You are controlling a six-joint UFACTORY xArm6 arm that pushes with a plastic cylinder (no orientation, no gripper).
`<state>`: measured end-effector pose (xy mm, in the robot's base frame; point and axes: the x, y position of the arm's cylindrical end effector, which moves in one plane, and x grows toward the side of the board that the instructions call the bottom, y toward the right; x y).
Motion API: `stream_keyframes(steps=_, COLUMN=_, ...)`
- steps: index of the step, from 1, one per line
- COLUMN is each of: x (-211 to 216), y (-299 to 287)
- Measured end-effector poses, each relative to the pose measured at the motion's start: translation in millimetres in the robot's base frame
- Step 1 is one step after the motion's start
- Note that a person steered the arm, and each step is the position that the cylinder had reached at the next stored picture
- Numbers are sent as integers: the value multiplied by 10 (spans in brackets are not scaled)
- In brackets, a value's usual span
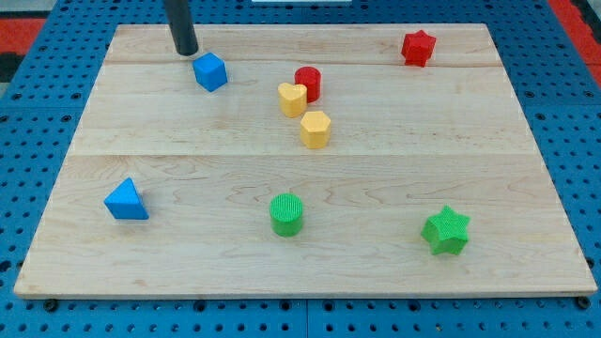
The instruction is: Move the blue cube towards the yellow heart
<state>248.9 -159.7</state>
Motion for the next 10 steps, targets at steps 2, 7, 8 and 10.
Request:
stream_keyframes(steps=2, x=0, y=-84)
stream_keyframes(steps=7, x=337, y=-120)
stream_keyframes(steps=8, x=375, y=106)
stream_keyframes(steps=10, x=518, y=882)
